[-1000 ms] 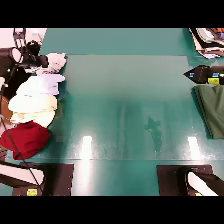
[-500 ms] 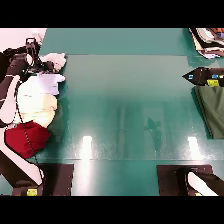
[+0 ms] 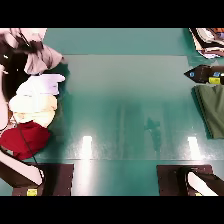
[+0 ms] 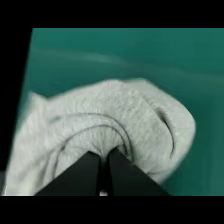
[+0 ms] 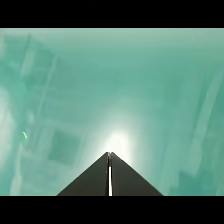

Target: Fold the shirts.

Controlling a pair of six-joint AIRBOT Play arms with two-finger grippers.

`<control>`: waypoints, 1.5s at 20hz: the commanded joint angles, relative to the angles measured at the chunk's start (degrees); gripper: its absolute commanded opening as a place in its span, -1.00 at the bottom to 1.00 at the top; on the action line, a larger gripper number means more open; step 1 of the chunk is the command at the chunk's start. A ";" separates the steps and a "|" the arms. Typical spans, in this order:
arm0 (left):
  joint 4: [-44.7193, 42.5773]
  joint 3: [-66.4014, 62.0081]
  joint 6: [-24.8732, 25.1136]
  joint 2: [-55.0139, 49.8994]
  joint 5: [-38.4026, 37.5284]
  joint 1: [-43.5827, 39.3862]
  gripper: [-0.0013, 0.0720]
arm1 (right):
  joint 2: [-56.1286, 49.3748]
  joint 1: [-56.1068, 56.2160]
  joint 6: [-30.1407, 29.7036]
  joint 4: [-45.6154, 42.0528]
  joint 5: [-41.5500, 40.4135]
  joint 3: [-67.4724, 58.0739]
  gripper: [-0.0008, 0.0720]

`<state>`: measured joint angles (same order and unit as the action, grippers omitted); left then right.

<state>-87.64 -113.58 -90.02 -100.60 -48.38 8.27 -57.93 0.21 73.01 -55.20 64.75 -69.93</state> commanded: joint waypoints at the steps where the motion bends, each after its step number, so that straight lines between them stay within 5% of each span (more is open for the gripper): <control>1: 4.13 -3.74 2.34 12.11 -4.87 -2.10 -0.91 | 0.04 0.04 -0.04 0.15 -1.86 -5.33 -0.95; 6: 4.33 -3.08 4.94 29.35 -17.68 -13.20 -0.90 | 0.04 0.04 -0.02 0.20 -3.19 -16.68 -0.95; 10: 7.04 1.97 4.09 31.30 -30.29 -25.62 -0.90 | 0.07 0.04 -0.02 0.20 -0.90 -20.94 -0.95; 15: 7.06 25.07 1.73 31.19 -20.33 -39.89 -0.90 | 0.07 0.04 -0.02 0.20 4.46 -21.09 -0.95; 18: 6.82 35.82 1.40 31.12 -9.44 -40.72 -0.90 | 0.07 0.04 -0.02 0.20 6.73 -21.09 -0.95; 20: 6.03 38.36 0.15 30.80 -8.94 -40.72 -0.89 | 0.07 0.04 -0.02 0.20 8.02 -21.07 -0.95; 21: 5.92 38.71 -0.02 30.45 -10.82 -40.72 -0.38 | 0.07 0.04 -0.02 0.20 8.35 -21.07 -0.95; 22: 5.60 38.71 -0.02 30.23 -13.40 -40.72 0.42 | 0.07 0.04 -0.02 0.17 8.50 -21.07 -0.95; 23: 4.50 38.71 -0.04 30.25 -16.52 -40.72 0.65 | 0.07 0.04 -0.02 0.17 8.74 -21.09 -0.95; 26: -1.66 39.74 -1.88 30.29 -21.49 -40.72 0.65 | 0.04 0.02 -0.02 0.17 9.42 -21.07 -0.95; 30: -4.15 48.61 -8.33 30.29 -15.28 -37.42 0.65 | 0.04 0.02 -0.02 0.11 10.80 -21.00 -0.95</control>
<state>-88.90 -69.84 -93.84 -70.26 -66.17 -31.24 -57.89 0.21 72.99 -55.05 74.37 -90.94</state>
